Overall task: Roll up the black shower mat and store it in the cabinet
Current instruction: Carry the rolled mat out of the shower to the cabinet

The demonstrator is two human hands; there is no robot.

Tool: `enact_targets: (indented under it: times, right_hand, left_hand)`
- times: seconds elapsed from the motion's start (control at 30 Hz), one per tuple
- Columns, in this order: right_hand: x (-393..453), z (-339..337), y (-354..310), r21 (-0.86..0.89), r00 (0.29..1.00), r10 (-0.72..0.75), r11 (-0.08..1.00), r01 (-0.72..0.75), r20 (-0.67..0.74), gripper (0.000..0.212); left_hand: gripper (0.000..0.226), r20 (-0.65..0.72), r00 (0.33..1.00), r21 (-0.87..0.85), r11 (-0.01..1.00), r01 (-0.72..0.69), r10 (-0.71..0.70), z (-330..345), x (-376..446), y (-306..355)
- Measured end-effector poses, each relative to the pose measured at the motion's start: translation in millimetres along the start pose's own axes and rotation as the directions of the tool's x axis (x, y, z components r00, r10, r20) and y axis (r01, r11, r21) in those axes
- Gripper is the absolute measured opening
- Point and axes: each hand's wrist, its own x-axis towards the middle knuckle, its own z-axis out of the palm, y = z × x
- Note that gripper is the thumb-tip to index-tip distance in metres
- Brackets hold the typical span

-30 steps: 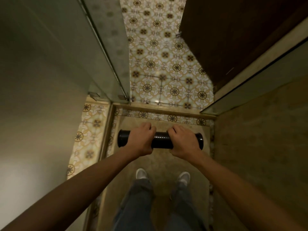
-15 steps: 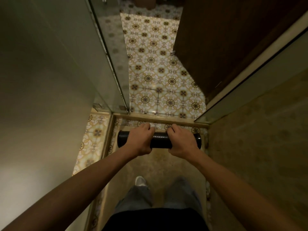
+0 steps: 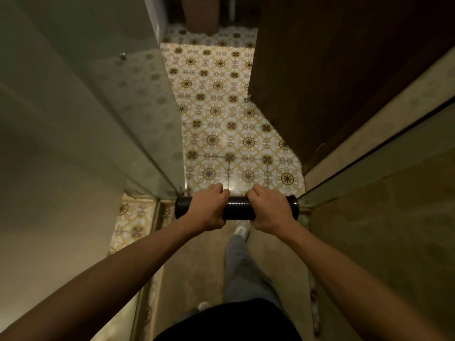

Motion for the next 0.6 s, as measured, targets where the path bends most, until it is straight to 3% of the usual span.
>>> enact_targets:
  times: [0.6]
  right_hand:
    - [266.8,-104.9,175.9,-0.047,0.996,-0.05,0.997,0.053,0.068,0.048]
  left_hand:
    - [0.048,0.002,1.0,-0.036,0.999,0.031,-0.031,-112.2,288.9,-96.6]
